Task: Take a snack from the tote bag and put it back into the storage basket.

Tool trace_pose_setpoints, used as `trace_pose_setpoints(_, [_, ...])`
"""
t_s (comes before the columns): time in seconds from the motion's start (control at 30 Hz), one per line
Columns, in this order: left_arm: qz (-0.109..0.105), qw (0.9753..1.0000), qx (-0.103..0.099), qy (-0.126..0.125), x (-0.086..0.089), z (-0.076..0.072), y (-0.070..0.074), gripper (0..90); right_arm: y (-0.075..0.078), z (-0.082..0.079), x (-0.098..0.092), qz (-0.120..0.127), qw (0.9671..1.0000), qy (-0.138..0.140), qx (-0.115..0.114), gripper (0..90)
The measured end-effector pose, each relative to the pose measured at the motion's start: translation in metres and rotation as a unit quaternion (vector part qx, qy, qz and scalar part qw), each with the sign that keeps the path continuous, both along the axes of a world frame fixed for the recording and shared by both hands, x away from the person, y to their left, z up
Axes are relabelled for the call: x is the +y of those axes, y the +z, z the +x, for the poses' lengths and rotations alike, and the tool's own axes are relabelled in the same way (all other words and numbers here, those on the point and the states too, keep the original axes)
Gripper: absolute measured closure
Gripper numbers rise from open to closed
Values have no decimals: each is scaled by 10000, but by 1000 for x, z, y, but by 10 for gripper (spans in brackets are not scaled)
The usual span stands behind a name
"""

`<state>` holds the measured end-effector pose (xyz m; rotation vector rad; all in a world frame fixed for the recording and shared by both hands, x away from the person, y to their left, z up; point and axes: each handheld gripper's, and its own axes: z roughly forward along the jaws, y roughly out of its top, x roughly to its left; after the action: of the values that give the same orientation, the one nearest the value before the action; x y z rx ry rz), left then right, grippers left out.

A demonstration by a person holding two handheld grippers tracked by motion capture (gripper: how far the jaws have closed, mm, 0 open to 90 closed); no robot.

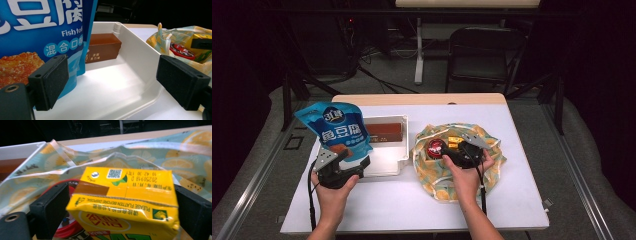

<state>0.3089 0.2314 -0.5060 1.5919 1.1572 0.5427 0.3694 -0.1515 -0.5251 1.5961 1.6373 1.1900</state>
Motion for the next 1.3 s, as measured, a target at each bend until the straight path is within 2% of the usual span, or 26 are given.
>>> trace_pose_setpoints(0.13, [-5, 10000, 34, -34, -3, -1, -1, 114, -6, 3, 0, 40, 10000, -64, -50, 86])
trace_pose_setpoints(0.2, [-18, 10000, 43, -36, -4, -1, -3, 115, -6, 3, 0, 29, 9998, -132, -125, 141])
trace_pose_setpoints(0.37, [12, 10000, 26, -58, -6, -3, -4, 119, -6, 0, 0, -148, 9994, -246, -212, 194])
trace_pose_setpoints(0.53, [55, 9999, 6, -144, -11, -9, -3, 121, 0, 0, -5, -364, 9992, 17, -182, 256])
trace_pose_setpoints(0.67, [48, 9997, -13, -247, -18, -8, -2, 125, 3, -4, -14, -294, 9992, 251, -132, 268])
trace_pose_setpoints(0.8, [69, 9992, 1, -406, -27, -6, -2, 134, 7, -11, -18, -269, 9983, 433, -272, 273])
trace_pose_setpoints(0.9, [89, 9988, -32, -484, -33, -4, -1, 133, 19, -14, -21, -332, 9971, 579, -353, 276])
trace_pose_setpoints(1.13, [32, 9979, -87, -634, -51, -1, 1, 135, 41, -23, -30, -104, 9954, 785, -542, 281])
trace_pose_setpoints(1.2, [-2, 9971, -124, -753, -59, -3, 0, 154, 46, -24, -33, -26, 9945, 871, -574, 281])
trace_pose_setpoints(1.3, [107, 9951, -143, -977, -71, -5, 0, 152, 52, -27, -36, 40, 9941, 902, -604, 282])
